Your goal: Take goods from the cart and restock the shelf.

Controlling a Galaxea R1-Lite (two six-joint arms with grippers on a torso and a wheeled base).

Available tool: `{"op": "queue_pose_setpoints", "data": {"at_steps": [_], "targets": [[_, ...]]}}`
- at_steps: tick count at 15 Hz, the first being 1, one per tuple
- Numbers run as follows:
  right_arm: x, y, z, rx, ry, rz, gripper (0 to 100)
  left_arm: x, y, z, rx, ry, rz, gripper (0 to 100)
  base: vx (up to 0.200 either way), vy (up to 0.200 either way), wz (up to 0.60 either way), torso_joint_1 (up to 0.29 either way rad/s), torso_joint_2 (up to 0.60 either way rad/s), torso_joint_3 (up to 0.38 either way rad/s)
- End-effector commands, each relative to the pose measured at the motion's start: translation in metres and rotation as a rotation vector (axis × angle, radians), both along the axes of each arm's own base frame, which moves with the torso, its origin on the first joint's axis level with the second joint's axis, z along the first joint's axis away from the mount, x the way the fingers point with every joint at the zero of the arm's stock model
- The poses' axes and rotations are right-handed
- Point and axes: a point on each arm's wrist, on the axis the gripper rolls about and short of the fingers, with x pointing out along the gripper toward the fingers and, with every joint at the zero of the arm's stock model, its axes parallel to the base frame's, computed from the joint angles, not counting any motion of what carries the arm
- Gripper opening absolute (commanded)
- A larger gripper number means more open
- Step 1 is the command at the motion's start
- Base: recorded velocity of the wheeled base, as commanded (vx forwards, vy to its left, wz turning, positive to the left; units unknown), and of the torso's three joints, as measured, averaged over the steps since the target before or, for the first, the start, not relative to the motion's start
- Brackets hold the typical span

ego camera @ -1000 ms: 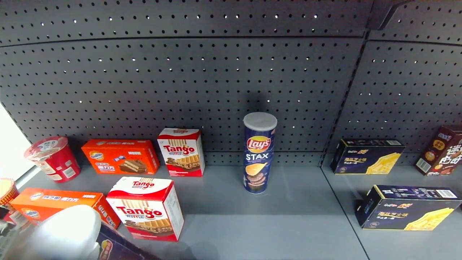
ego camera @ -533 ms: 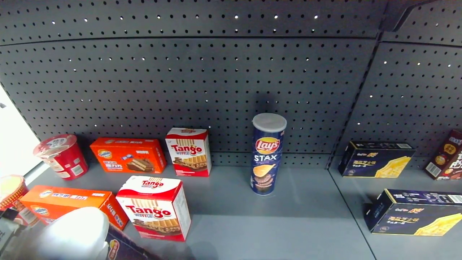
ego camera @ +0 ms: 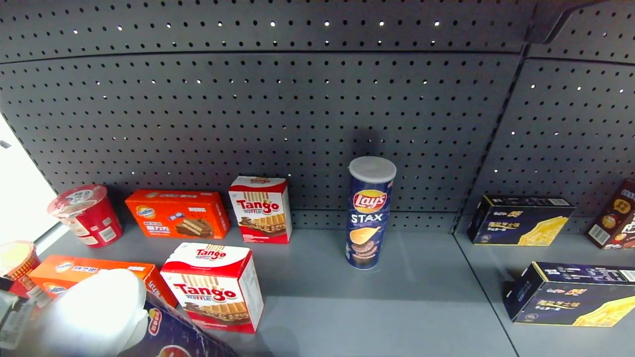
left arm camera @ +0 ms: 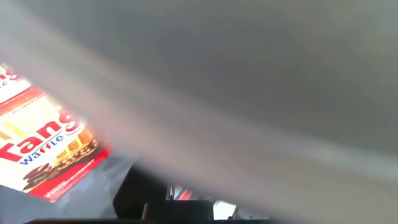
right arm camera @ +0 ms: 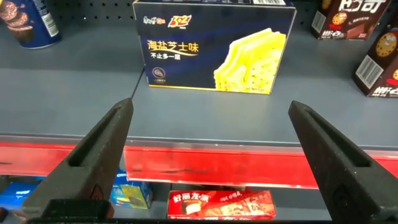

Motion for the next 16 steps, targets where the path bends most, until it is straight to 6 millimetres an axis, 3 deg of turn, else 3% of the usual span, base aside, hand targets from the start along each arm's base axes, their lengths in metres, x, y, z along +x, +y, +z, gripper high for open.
{"op": "queue_pose_setpoints", "data": {"at_steps": [1, 16], "targets": [[-0.0001, 0.0, 0.0003, 0.0, -0.001, -0.001, 100, 0.0001, -0.0009, -0.0025, 0.021, 0.003, -0.012, 0, 0.0, 0.0, 0.0, 0.0, 0.0, 0.0], [0.0, 0.0001, 0.0, 0.0, -0.001, 0.001, 100, -0.0017, 0.0012, -0.0098, 0.096, -0.023, -0.013, 0, 0.0, 0.0, 0.0, 0.0, 0.0, 0.0]]}}
